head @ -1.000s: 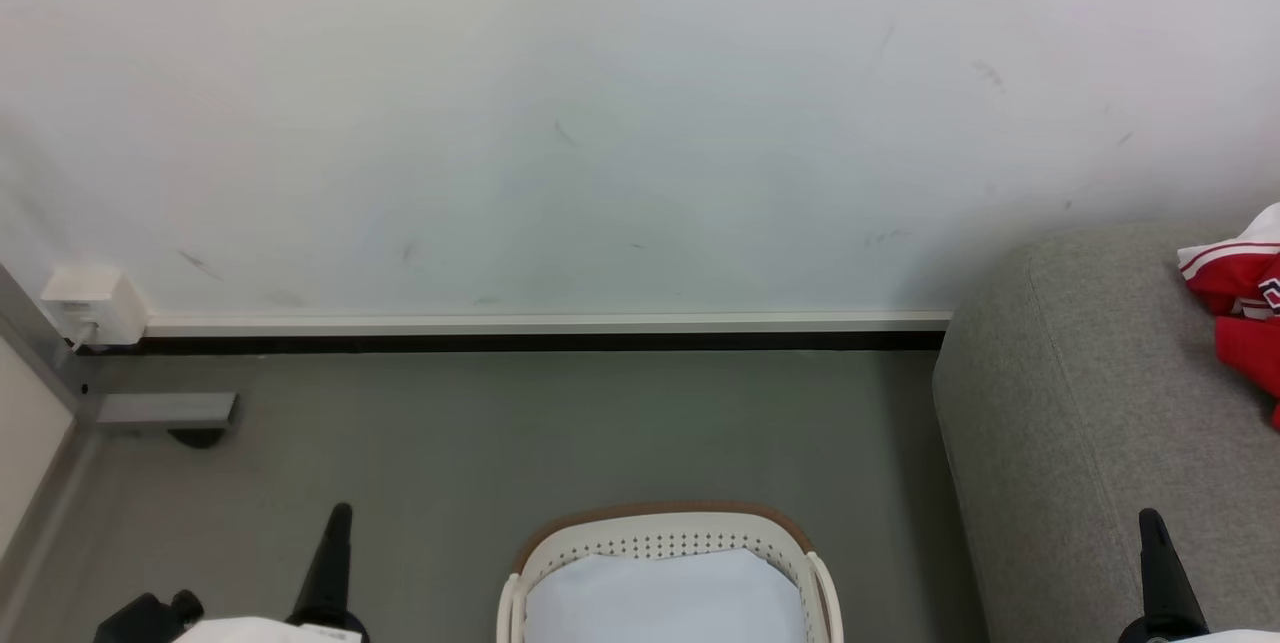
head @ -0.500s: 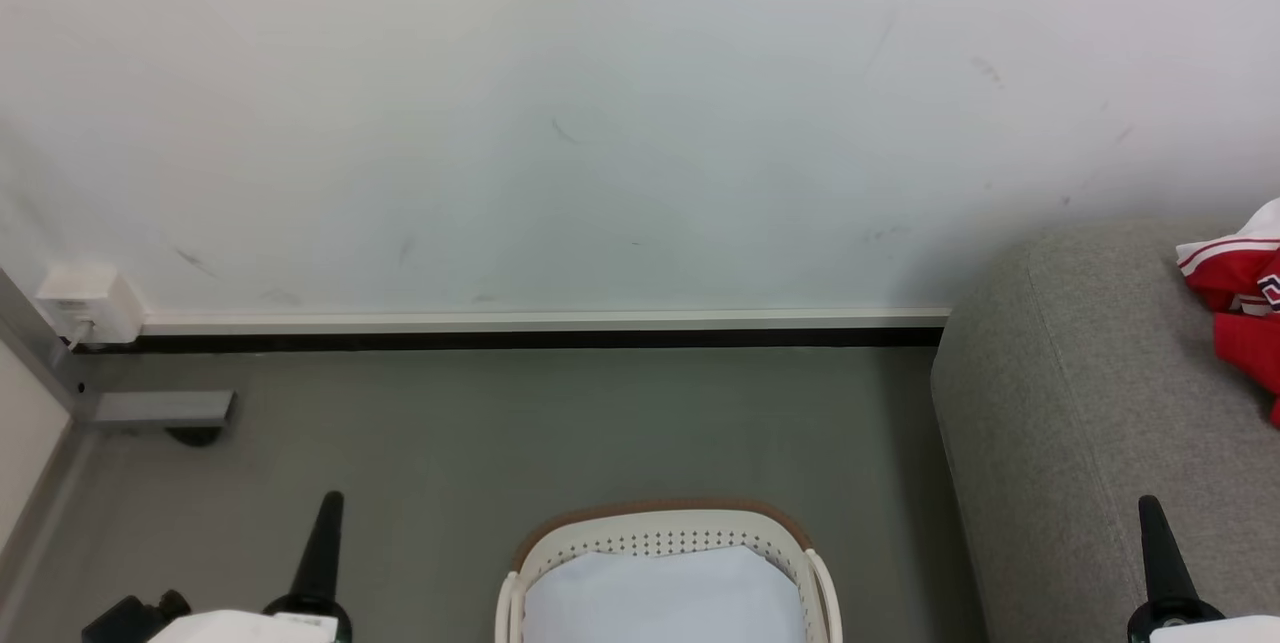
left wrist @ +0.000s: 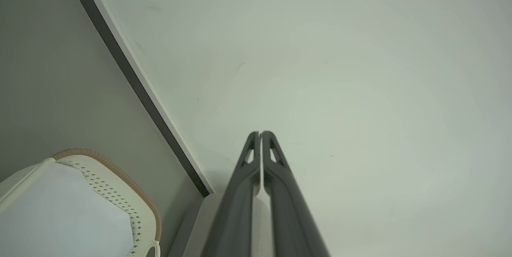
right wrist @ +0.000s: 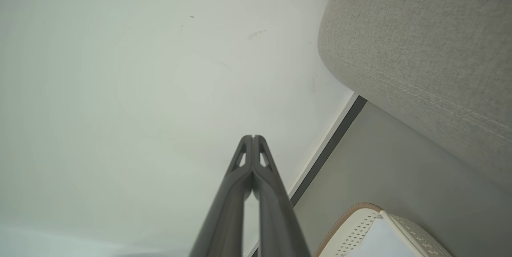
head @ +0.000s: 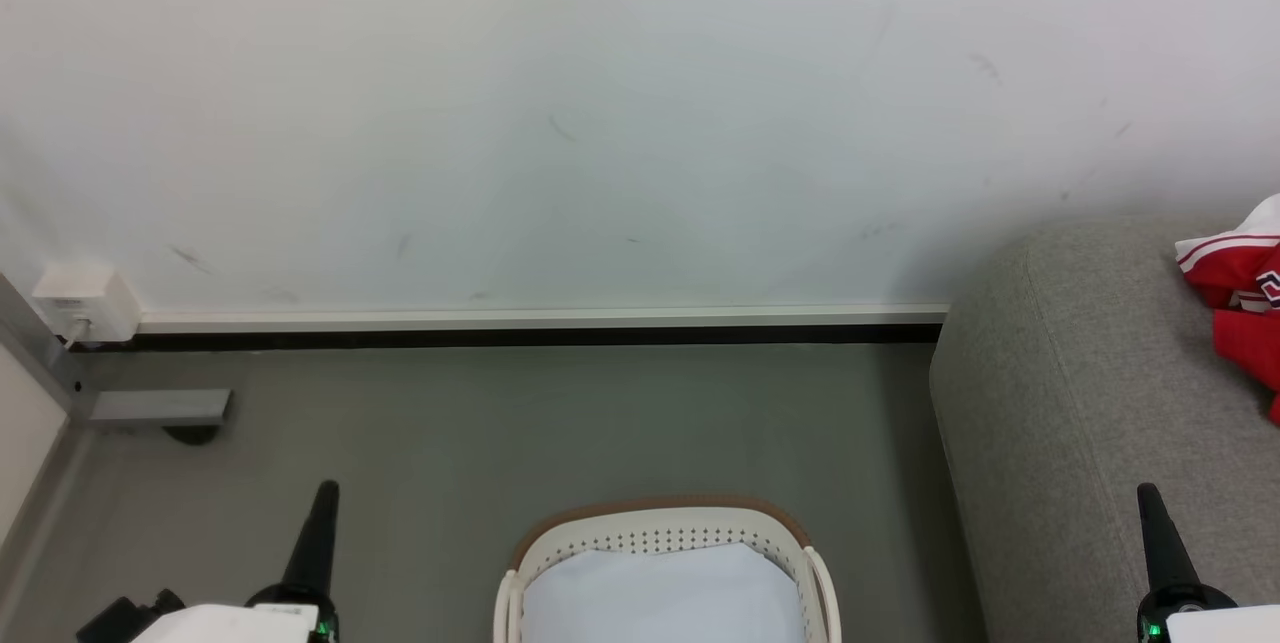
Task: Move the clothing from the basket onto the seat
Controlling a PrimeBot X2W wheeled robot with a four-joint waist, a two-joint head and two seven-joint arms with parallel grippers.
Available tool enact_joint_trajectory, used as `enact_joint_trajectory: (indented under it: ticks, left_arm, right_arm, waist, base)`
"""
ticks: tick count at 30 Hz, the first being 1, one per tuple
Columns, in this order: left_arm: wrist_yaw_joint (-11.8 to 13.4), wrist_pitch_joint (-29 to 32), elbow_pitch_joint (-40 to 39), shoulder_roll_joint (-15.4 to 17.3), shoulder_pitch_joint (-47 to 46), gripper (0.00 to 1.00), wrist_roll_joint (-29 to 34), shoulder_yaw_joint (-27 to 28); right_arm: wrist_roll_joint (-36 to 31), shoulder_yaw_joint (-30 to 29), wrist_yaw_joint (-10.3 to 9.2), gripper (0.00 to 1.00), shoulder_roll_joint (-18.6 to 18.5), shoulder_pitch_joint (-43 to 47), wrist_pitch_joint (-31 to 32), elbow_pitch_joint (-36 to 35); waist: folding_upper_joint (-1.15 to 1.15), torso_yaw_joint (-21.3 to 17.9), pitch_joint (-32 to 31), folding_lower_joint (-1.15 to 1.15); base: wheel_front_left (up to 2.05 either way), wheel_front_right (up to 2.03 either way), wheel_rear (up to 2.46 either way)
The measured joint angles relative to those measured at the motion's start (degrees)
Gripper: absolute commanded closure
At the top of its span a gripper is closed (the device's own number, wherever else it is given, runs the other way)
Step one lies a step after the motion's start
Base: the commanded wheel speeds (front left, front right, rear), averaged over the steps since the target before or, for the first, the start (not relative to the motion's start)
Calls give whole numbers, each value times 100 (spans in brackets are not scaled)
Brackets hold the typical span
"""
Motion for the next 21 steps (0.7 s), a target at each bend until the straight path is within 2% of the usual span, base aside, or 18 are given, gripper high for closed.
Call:
enact_joint_trajectory:
  ticks: [21]
  left_arm:
    - [-45, 249, -33, -55, -92, 100, -914, 157]
  right_arm:
    - [989, -16, 0, 100, -13, -142, 242, -12]
  waist:
    - [0, -24, 39, 0]
  base:
    - [0, 0, 0]
